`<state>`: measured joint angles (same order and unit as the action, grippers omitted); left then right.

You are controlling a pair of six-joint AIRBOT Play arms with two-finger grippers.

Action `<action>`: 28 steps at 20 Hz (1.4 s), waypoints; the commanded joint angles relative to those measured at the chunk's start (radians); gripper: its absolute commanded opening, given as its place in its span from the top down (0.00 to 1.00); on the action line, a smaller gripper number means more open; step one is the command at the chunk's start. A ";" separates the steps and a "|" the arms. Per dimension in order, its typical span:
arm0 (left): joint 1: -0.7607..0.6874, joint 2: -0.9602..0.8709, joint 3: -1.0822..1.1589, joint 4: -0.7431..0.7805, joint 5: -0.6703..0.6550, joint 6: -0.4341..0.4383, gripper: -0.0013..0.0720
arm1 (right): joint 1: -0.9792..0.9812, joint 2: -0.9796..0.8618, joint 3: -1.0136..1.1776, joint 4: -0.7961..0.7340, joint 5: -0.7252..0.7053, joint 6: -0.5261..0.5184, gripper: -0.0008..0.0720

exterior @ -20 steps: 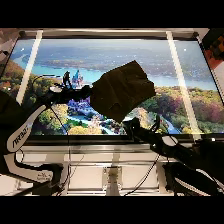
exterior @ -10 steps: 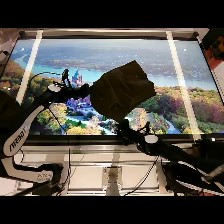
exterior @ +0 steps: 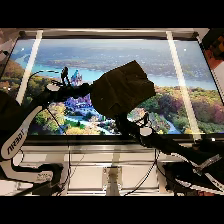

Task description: Fold the clothes and pants, and hang the long-sleeved shirts on hangers.

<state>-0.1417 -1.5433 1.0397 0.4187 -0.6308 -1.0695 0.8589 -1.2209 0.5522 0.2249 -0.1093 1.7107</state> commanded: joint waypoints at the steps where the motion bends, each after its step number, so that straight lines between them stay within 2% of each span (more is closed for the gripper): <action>1: -0.001 0.002 0.001 0.000 -0.010 0.009 0.95 | -0.011 -0.030 0.008 -0.004 -0.022 0.018 0.51; 8: -0.001 0.002 0.001 -0.001 -0.009 0.011 0.95 | -0.011 -0.091 0.032 0.037 -0.042 0.033 0.53; 9: -0.001 0.002 0.001 -0.005 -0.010 0.011 0.95 | -0.011 -0.090 0.032 0.037 -0.051 0.032 0.59; 10: -0.001 0.002 0.001 -0.017 -0.010 0.011 0.95 | -0.011 -0.088 0.032 0.038 -0.068 0.032 0.73; 11: -0.001 0.002 0.001 -0.048 -0.009 0.011 0.95 | -0.011 -0.088 0.032 0.038 -0.071 0.033 0.92; 12: -0.001 0.002 0.001 -0.084 -0.009 0.011 0.95 | -0.011 -0.088 0.032 0.040 -0.071 0.034 0.94; 14: 0.000 0.002 0.001 -0.129 -0.009 0.014 0.95 | -0.011 -0.082 0.032 0.037 -0.077 0.031 0.94; 16: 0.000 0.002 0.001 -0.105 -0.001 0.064 0.95 | -0.011 -0.039 0.032 -0.023 -0.146 0.005 0.94; 17: 0.000 0.003 0.001 -0.107 0.008 0.063 0.95 | -0.011 0.005 0.032 -0.071 -0.217 -0.046 0.94; 19: -0.003 0.023 0.001 -0.109 0.046 0.064 0.96 | -0.014 0.088 0.032 -0.062 -0.355 -0.124 0.94; 20: -0.011 0.044 0.001 -0.105 0.071 0.064 0.96 | -0.040 0.124 0.032 -0.062 -0.351 -0.176 0.94; 22: -0.051 0.109 0.001 -0.105 0.164 0.064 0.96 | -0.130 0.165 0.032 -0.062 -0.211 -0.285 0.95; 25: -0.130 0.214 0.002 -0.106 0.334 0.064 0.96 | -0.296 0.177 0.037 -0.074 -0.017 -0.293 0.94; 28: -0.209 0.280 0.023 -0.102 0.406 0.065 0.96 | -0.495 0.177 0.055 -0.186 0.327 -0.317 0.95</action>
<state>-0.2848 -1.3300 1.0470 0.3122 -0.3420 -1.0061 0.5209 -1.0561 0.5949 0.1211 -0.0834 1.4349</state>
